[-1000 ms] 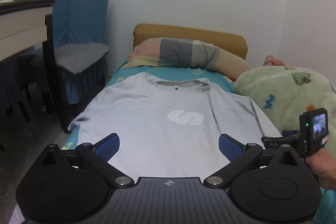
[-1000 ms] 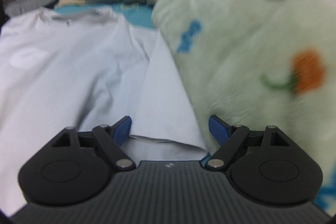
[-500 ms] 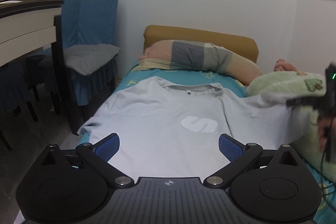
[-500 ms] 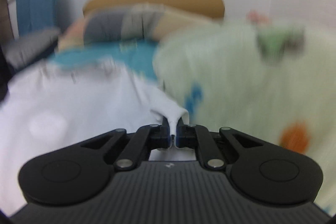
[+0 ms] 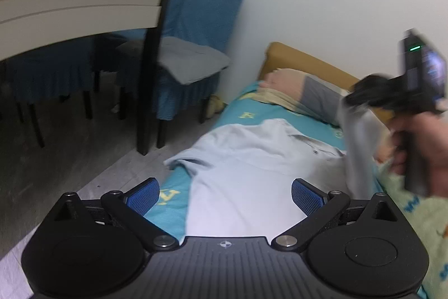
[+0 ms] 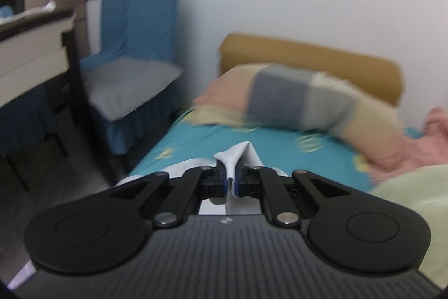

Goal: Fold clothes
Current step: 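Grasp the shirt side with the right gripper and fold it over the center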

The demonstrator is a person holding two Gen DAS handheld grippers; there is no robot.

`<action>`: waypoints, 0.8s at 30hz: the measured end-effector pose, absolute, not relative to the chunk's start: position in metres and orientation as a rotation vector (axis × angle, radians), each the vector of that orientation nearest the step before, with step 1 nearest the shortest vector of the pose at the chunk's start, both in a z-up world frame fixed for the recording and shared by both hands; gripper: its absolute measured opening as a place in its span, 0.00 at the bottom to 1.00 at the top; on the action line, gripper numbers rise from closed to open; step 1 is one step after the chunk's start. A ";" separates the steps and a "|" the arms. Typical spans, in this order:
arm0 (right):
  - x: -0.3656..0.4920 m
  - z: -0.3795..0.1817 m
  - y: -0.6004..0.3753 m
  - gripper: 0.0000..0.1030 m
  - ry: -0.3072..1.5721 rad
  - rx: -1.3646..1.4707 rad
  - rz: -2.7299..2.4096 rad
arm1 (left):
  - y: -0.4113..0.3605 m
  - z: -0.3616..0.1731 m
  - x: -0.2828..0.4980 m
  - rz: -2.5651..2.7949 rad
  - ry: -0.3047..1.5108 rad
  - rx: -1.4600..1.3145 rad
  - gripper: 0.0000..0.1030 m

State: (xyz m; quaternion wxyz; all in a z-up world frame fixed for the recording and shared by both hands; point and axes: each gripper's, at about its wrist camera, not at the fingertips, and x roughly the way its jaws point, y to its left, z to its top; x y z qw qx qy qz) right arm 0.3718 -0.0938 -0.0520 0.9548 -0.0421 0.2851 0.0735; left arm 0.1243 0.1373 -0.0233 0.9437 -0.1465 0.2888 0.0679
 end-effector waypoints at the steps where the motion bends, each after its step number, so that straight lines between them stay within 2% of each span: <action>1: 0.380 -0.057 -0.077 0.07 0.588 -0.094 0.166 | 0.141 -0.026 0.127 0.146 0.599 -0.305 0.99; 4: 0.405 -0.071 -0.026 0.08 0.615 -0.120 0.216 | 0.146 -0.038 0.136 0.156 0.643 -0.316 0.99; 9: 0.428 -0.122 -0.024 0.11 0.670 -0.076 0.170 | 0.144 -0.060 0.148 0.145 0.712 -0.311 0.98; 10: 0.429 -0.126 -0.029 0.16 0.678 -0.063 0.175 | 0.143 -0.064 0.151 0.139 0.725 -0.314 0.98; 11: 0.428 -0.127 -0.034 0.35 0.681 -0.045 0.187 | 0.142 -0.067 0.153 0.132 0.737 -0.317 0.98; 12: 0.426 -0.126 -0.040 0.62 0.684 -0.026 0.202 | 0.140 -0.070 0.155 0.122 0.748 -0.320 0.98; 14: 0.413 -0.118 -0.050 0.84 0.654 -0.013 0.217 | 0.136 -0.072 0.155 0.099 0.761 -0.323 0.98; 19: 0.360 -0.079 -0.088 0.82 0.604 0.045 0.224 | 0.119 -0.075 0.151 0.024 0.791 -0.325 0.98; 24: 0.254 -0.041 -0.135 0.82 0.568 0.060 0.161 | 0.089 -0.079 0.132 -0.140 0.855 -0.357 0.96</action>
